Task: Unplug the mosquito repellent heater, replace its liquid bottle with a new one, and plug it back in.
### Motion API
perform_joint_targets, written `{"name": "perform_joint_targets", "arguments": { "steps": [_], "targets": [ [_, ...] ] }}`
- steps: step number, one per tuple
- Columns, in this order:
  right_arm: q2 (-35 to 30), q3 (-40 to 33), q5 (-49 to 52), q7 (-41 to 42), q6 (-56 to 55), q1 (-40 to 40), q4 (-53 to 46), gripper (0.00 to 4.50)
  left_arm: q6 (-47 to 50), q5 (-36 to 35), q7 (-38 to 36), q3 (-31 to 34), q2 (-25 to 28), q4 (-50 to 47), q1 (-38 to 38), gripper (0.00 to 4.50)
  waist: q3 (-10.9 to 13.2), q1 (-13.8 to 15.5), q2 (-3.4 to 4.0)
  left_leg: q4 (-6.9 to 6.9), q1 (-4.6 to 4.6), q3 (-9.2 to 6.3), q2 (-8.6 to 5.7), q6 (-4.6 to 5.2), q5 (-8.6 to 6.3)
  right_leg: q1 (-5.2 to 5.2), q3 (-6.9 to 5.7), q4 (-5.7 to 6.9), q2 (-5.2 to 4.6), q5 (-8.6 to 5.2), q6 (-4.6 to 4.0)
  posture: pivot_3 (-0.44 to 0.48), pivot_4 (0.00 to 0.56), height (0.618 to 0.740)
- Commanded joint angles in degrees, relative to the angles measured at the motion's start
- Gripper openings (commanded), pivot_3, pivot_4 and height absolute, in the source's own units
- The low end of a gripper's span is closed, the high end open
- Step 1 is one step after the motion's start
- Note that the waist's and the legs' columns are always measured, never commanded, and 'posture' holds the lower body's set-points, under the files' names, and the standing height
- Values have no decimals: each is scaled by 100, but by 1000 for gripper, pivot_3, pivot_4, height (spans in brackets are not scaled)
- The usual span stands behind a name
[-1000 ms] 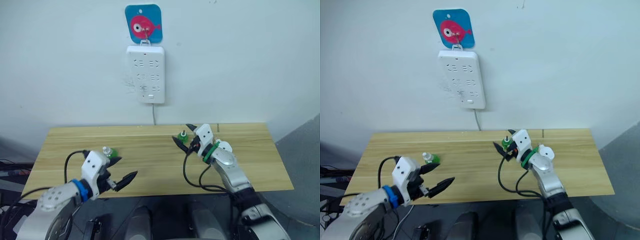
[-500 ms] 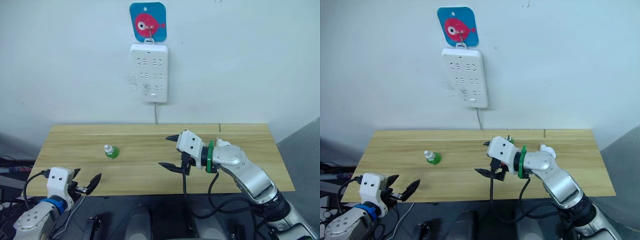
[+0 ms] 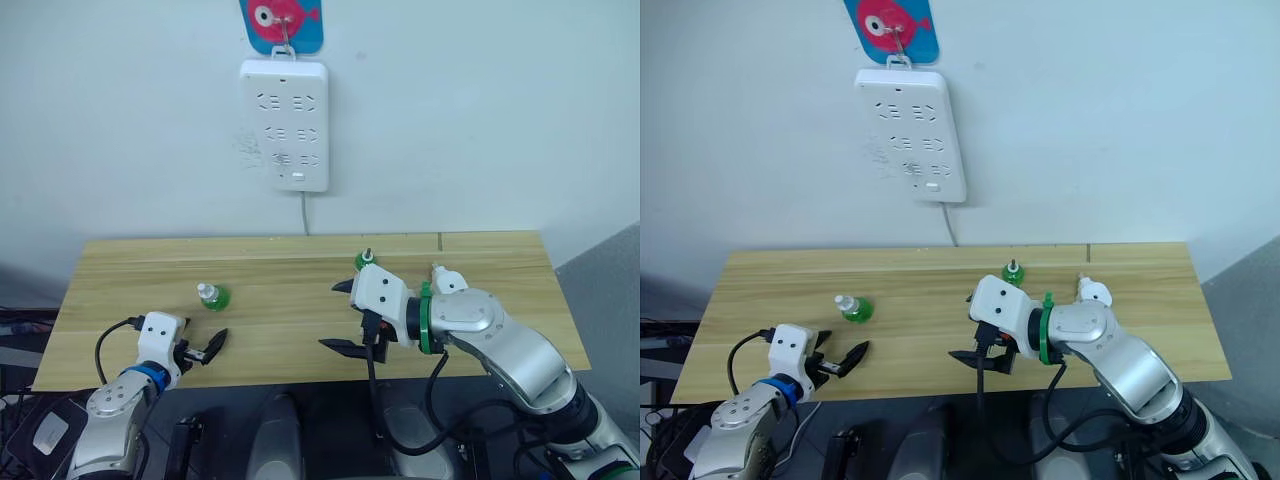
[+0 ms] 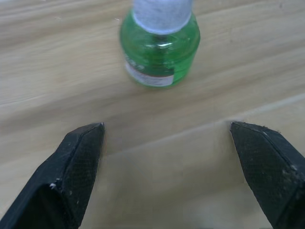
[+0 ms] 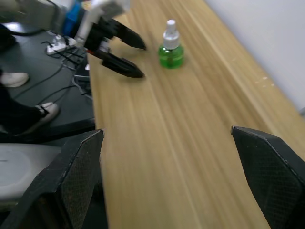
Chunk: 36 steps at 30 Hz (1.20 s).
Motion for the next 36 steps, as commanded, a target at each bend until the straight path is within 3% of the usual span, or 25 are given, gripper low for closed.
{"name": "perform_joint_targets", "arguments": {
  "steps": [1, 18, 27, 31, 36],
  "targets": [
    [-1, -177, 256, -44, 215, -89, -403, 4464, -152, 93, -54, -87, -14, 458, -91, 4500, 32, -15, 4, 0, 0, 0, 0, 0, 0, 0, 0, 0, 0, 0, 0, -151, 408, 725],
    [-271, -257, 654, -306, 563, 23, -663, 4464, -793, 261, -91, -384, -218, 1529, -857, 4500, 93, -104, 38, -1, 1, 10, -5, -3, 2, 0, 6, -4, -6, -18, 38, -178, 401, 725],
    [-283, -249, 500, -575, 319, 125, -446, 4500, -1125, 350, -149, -309, 72, 1841, -1124, 2240, 89, -117, 33, -3, 0, 10, -3, -7, 3, 0, 5, -10, -6, -19, 40, -154, 343, 725],
    [-262, -350, 492, -685, 153, 202, -370, 4500, -1208, 433, -436, -450, 353, 1592, -1166, 2241, 85, -123, 27, -5, -3, 9, -1, -10, 4, -5, 3, -10, -5, -19, 40, -154, 318, 725],
    [-176, -685, 686, -707, 42, 289, -329, 4500, -437, 196, -1329, -1013, 643, -118, -1284, 2241, 68, -97, 0, -6, -35, 7, -5, -44, 18, -31, -1, -12, -14, -12, 41, -151, 282, 725]
  ]
}}
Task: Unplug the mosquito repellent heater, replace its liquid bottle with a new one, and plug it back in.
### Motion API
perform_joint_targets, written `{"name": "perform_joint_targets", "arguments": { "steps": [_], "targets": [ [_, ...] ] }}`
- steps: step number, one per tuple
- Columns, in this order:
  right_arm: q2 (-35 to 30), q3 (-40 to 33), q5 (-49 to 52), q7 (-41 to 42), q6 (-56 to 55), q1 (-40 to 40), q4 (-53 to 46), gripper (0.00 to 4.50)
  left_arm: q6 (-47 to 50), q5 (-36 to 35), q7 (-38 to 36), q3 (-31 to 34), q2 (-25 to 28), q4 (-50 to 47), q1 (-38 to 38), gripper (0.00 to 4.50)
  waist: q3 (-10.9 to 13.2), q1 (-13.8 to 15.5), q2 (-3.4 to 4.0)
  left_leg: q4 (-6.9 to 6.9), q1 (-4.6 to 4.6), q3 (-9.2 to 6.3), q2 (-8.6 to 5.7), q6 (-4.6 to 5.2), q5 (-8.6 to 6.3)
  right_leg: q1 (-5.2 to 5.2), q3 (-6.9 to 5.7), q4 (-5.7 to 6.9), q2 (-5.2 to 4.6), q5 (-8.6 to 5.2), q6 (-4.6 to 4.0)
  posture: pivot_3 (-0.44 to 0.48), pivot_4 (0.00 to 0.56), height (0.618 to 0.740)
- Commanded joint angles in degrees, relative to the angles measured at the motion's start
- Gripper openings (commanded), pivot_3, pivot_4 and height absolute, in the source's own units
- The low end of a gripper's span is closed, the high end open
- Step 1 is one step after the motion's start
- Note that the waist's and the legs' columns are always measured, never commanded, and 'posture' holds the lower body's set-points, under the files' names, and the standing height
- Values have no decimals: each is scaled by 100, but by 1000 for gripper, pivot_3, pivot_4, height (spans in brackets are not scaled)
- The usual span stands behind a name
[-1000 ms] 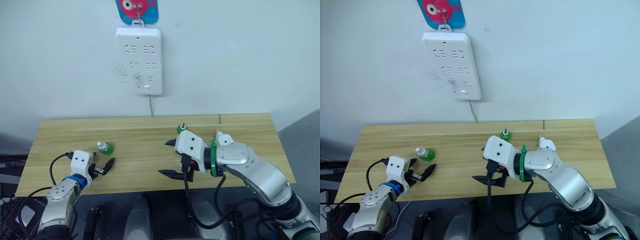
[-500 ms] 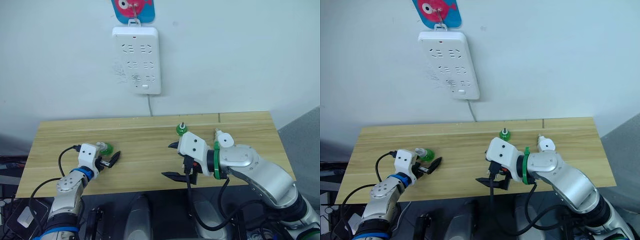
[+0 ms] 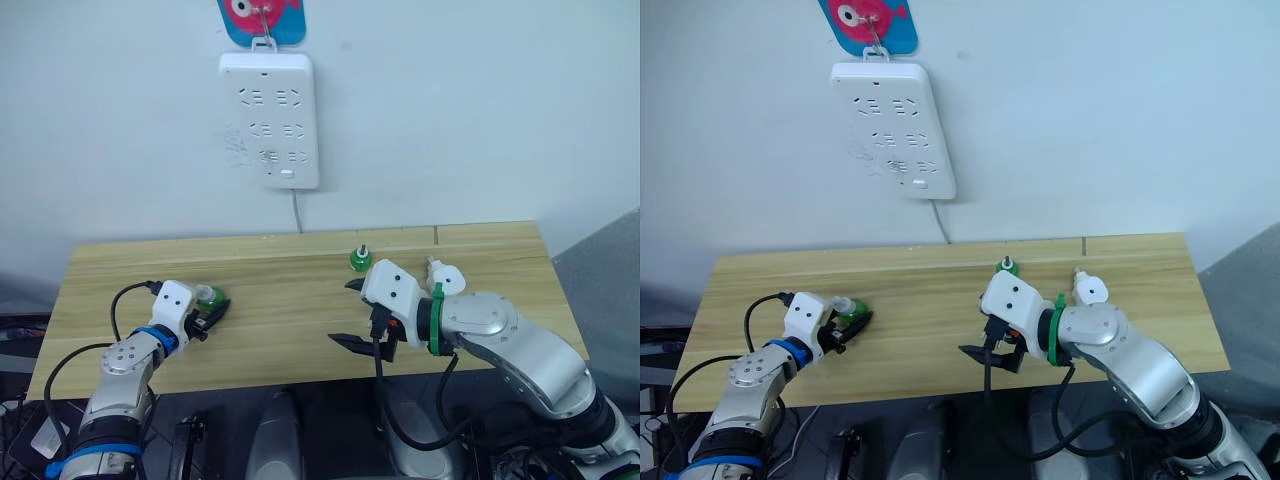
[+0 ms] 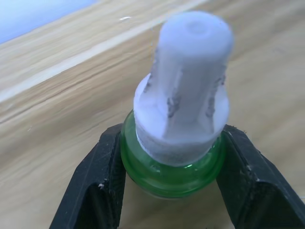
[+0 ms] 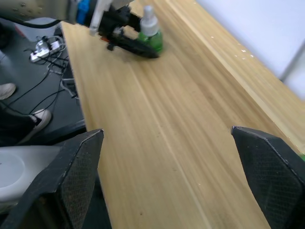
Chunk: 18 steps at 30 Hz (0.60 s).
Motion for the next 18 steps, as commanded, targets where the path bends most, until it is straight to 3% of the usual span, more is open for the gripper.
{"name": "perform_joint_targets", "arguments": {
  "steps": [1, 7, 12, 18],
  "targets": [
    [130, -420, 301, 44, -133, 63, -173, 4500, 685, -252, -849, -525, 272, -1521, -152, 2241, -12, 24, -19, 1, -23, -8, -1, -19, 11, -21, -8, 3, -1, 15, -20, -153, 272, 725],
    [375, -720, 725, 83, -21, -164, -71, 4500, 2131, -787, -1924, -1305, 552, -3051, -910, 2241, -39, -3, -33, 9, -63, -29, -9, -30, 18, -43, -29, 2, -6, 23, -17, -171, 239, 725],
    [593, -640, 724, 8, -8, -590, 316, 4500, 2538, -906, -2651, -1854, 585, -3388, -1839, 2241, -95, -142, -50, 7, -64, -31, -9, -30, 18, -46, -35, 6, -4, 24, -19, -199, 192, 725],
    [754, -490, 680, -33, -83, -860, 661, 4500, 2692, -943, -3049, -2036, 565, -3292, -2329, 2241, -238, -233, -58, 5, -66, -28, -8, -30, 19, -49, -40, 6, -3, 27, -25, -203, 169, 725]
  ]
}}
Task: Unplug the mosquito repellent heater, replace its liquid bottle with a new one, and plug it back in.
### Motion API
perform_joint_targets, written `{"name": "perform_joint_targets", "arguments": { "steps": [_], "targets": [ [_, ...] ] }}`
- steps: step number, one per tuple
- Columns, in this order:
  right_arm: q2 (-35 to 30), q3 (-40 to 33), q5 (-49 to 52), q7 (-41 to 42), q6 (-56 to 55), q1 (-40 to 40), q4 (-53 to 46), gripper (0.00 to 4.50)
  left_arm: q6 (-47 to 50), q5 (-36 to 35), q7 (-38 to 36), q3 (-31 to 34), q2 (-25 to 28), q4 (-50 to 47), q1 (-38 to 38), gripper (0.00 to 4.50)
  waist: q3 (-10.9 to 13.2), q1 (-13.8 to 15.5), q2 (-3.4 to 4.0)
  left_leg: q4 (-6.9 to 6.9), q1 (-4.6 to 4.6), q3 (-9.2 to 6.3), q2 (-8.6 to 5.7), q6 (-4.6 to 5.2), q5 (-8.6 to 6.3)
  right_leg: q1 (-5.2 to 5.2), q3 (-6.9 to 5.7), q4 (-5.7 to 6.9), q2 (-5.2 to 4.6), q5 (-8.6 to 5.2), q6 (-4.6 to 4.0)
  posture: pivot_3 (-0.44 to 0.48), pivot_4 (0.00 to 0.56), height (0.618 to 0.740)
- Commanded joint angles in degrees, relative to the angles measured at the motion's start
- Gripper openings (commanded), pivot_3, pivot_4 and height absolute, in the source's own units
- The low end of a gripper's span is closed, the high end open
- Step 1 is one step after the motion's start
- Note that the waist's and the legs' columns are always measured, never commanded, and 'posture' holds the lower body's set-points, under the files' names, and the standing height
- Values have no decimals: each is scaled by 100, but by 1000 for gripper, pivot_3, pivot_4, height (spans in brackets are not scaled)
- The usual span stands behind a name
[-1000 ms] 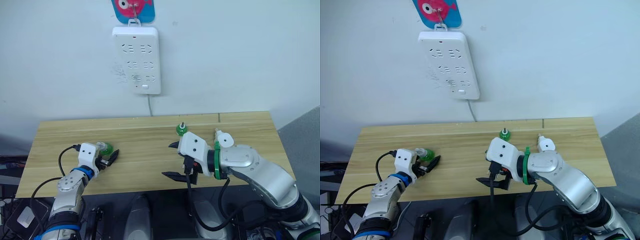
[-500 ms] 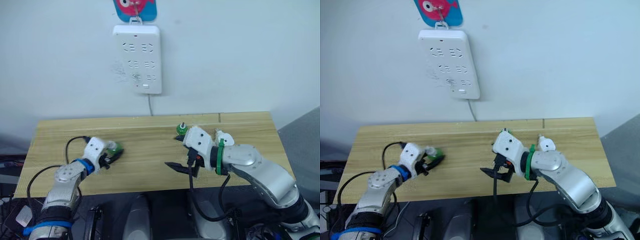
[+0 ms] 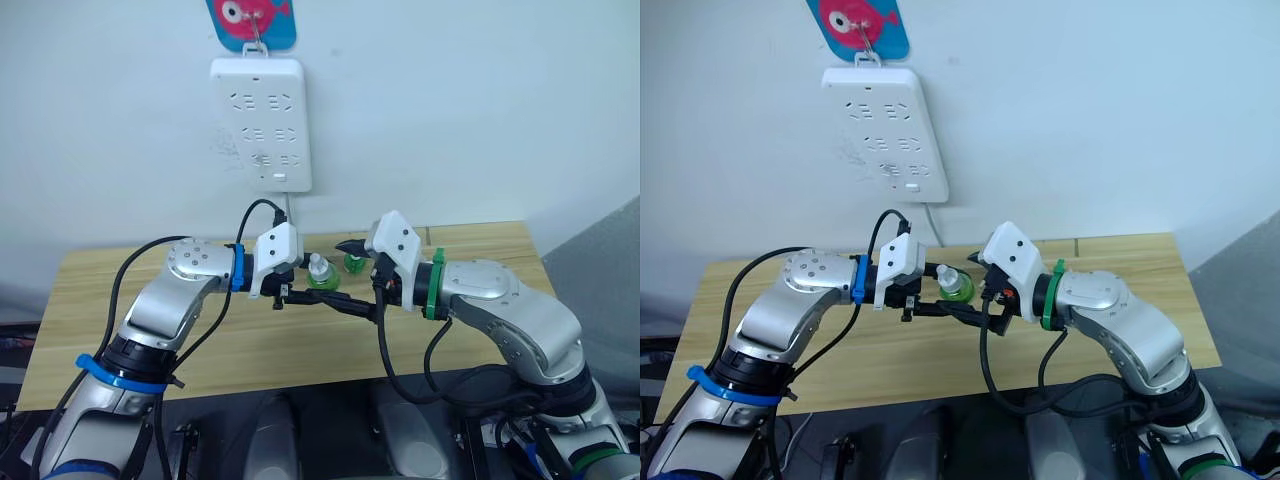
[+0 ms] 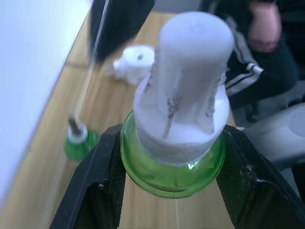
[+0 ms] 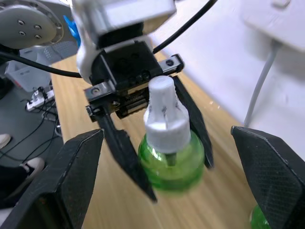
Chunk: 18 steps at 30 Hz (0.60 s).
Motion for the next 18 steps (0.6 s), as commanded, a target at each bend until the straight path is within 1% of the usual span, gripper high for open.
{"name": "perform_joint_targets", "arguments": {
  "steps": [1, 4, 7, 8, 9, 10, 15, 16, 17, 18],
  "targets": [
    [108, 123, -3, -7, -108, -150, 30, 4500, 70, -120, -203, -64, -25, -95, -205, 2241, -19, -52, 1, 0, -1, 0, 0, 0, 0, 0, -1, 0, 0, 0, 0, -202, 168, 725],
    [251, 123, 28, -52, -145, -196, 133, 4500, 32, -92, -255, -48, -56, -22, -320, 2241, -49, -79, 2, 5, -2, -2, 0, 0, 1, 0, -1, 5, 0, 0, 0, -197, 162, 725],
    [334, 109, -1, -50, -225, -230, 219, 3881, -79, -23, -350, -53, -20, 63, -344, 2241, -102, -90, 2, 8, 0, -1, -1, 0, 2, 0, 0, 9, 0, 1, 0, -191, 155, 725],
    [341, 117, -22, -37, -257, -235, 248, 3571, -92, -33, -361, -38, -28, 82, -333, 2241, -121, -91, 2, 8, 0, -2, -1, 0, 2, 0, 0, 10, 0, 1, 0, -190, 152, 725],
    [332, 135, -45, -10, -308, -244, 270, 3400, -100, -44, -377, -23, -29, 86, -314, 2219, -145, -96, 2, 8, 1, -2, -1, 0, 2, 1, 0, 11, 0, 1, 0, -189, 149, 725],
    [329, 148, -54, 10, -354, -249, 291, 3319, -125, -45, -393, -14, -29, 98, -297, 2216, -158, -99, 1, 7, 1, -2, 0, 0, 2, 1, -1, 11, 0, 1, 0, -187, 146, 725],
    [303, 205, -110, 78, -606, -244, 336, 1711, -261, -22, -451, 5, -12, 200, -232, 2216, -216, -102, 5, 10, 1, -2, -2, 0, 2, 2, 0, 13, -1, 1, 0, -187, 132, 725],
    [296, 215, -130, 87, -647, -241, 350, 1289, -274, -29, -455, 11, -14, 216, -231, 2216, -235, -106, 6, 9, 1, -3, -2, 0, 2, 1, -1, 13, -1, 1, 0, -187, 131, 725],
    [284, 232, -163, 100, -693, -243, 367, 1088, -275, -50, -465, 24, -19, 229, -232, 2216, -262, -109, 4, 9, 1, -3, -2, 0, 2, 1, -1, 13, 0, 1, 0, -186, 128, 725],
    [273, 244, -187, 114, -732, -243, 381, 1087, -281, -77, -492, 40, -20, 232, -232, 2216, -279, -111, 4, 9, 1, -3, -2, 0, 2, 1, -2, 14, 0, 1, 0, -186, 127, 725]
  ]
}}
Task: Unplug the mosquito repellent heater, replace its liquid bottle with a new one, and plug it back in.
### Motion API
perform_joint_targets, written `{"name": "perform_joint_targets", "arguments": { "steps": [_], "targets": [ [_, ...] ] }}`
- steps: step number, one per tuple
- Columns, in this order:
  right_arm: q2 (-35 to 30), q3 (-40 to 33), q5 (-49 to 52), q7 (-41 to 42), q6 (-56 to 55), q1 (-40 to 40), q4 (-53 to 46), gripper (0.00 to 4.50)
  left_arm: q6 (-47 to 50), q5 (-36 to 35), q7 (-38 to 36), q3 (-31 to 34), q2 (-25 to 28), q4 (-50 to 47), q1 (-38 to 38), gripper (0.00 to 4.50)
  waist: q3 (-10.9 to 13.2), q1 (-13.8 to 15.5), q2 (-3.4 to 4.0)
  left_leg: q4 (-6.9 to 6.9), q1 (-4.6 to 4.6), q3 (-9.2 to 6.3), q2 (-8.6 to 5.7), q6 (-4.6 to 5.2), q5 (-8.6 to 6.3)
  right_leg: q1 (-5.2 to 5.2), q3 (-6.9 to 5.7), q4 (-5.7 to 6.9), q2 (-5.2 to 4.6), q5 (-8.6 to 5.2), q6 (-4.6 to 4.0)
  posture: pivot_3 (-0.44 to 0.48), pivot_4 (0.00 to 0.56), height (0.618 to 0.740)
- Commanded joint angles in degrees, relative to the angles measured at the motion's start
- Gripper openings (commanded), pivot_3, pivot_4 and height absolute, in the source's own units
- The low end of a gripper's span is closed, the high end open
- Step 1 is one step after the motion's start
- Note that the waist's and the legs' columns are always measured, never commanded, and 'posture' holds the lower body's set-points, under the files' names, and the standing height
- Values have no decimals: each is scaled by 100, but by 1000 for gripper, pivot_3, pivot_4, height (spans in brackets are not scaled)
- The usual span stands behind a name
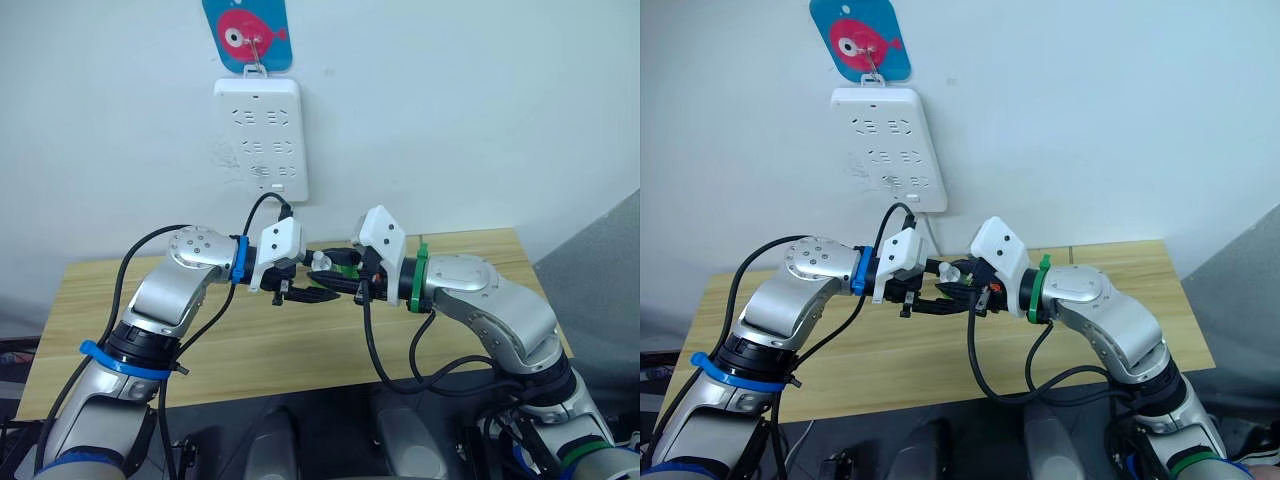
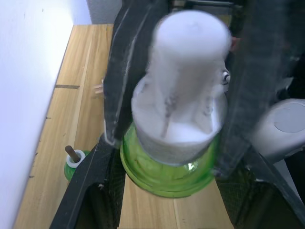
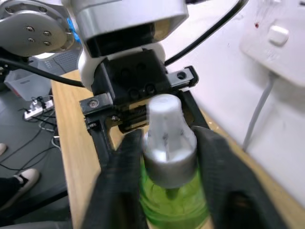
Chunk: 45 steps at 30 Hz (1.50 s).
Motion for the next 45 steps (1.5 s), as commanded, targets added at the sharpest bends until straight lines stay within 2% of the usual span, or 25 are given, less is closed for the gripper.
{"name": "perform_joint_targets", "arguments": {
  "steps": [1, 6, 8, 12, 13, 18, 26, 29, 33, 38, 42, 45],
  "targets": [
    [11, -24, -36, 80, -282, -51, -77, 1087, -211, -117, -116, 137, 28, -87, 40, 2216, -39, -4, 2, 0, 0, 0, 0, 0, 0, 0, 0, 0, 0, 0, 0, -187, 125, 725],
    [5, -136, 19, 203, -503, -55, -24, 1087, -251, -302, -8, 426, -29, -6, 111, 2216, -142, -11, 2, 2, 1, 0, 0, 1, 0, 1, 1, 3, 0, 0, 0, -183, 123, 725],
    [45, -274, 125, 245, -578, -86, 28, 1087, -233, -414, -139, 499, 30, 37, 158, 2970, -164, -16, 2, 2, 3, -2, 0, 1, 0, 2, 0, 4, 1, 0, 0, -178, 124, 725],
    [90, -569, 387, 410, -608, -207, 189, 1087, 228, -874, -135, 750, -3, -39, 283, 4203, -196, -18, 3, 4, 5, -4, -1, 1, 0, 7, -2, 6, 1, 0, 0, -172, 124, 725],
    [99, -632, 461, 447, -590, -235, 220, 1087, 429, -1037, -160, 799, 13, -96, 311, 4242, -202, -21, 3, 4, 5, -4, -1, 1, 0, 7, -2, 6, 1, 0, 0, -172, 124, 725],
    [-4, -773, 745, 685, -488, -304, 251, 1087, 1061, -1501, 283, 991, -208, -402, 199, 4242, -232, -28, 2, 7, 5, -17, -2, 2, 0, 12, -11, 10, 0, 0, 0, -161, 122, 725],
    [-62, -772, 980, 770, -389, -337, 182, 1087, 1026, -1432, 314, 806, -270, -605, 249, 4242, -256, -48, 6, 13, 13, -21, -3, 2, 0, 13, -11, 33, 1, -1, -2, -159, 124, 725],
    [-83, -768, 1024, 750, -385, -347, 168, 1087, 907, -1345, 220, 742, -217, -557, 277, 3647, -256, -50, 6, 17, 16, -20, -4, 2, 0, 13, -10, 41, 2, -1, -3, -160, 125, 725],
    [-105, -770, 1064, 756, -377, -358, 161, 1087, 863, -1329, 211, 716, -207, -505, 286, 2377, -257, -54, 6, 19, 16, -21, -5, 2, 0, 13, -9, 46, 2, -2, -4, -162, 124, 725],
    [-150, -760, 1122, 848, -407, -363, 160, 1087, 798, -1309, 178, 713, -170, -488, 305, 2278, -258, -62, 6, 26, 17, -23, -6, 2, 0, 13, -9, 56, 2, -2, -4, -158, 126, 725],
    [-434, -544, 1108, 1847, -756, -731, 586, 1087, 747, -1307, 36, 682, -96, -526, 302, 2278, -258, -66, 6, 35, 17, -24, -8, 4, 0, 13, -9, 64, 2, -3, -5, -165, 142, 725],
    [-749, -111, 907, 3253, -1184, -1366, 1507, 1086, 714, -1312, -122, 616, -11, -618, 272, 2278, -257, -91, 7, 57, 17, -22, -8, 19, -9, 15, -7, 73, 6, -3, -5, -153, 153, 725]
  ]
}}
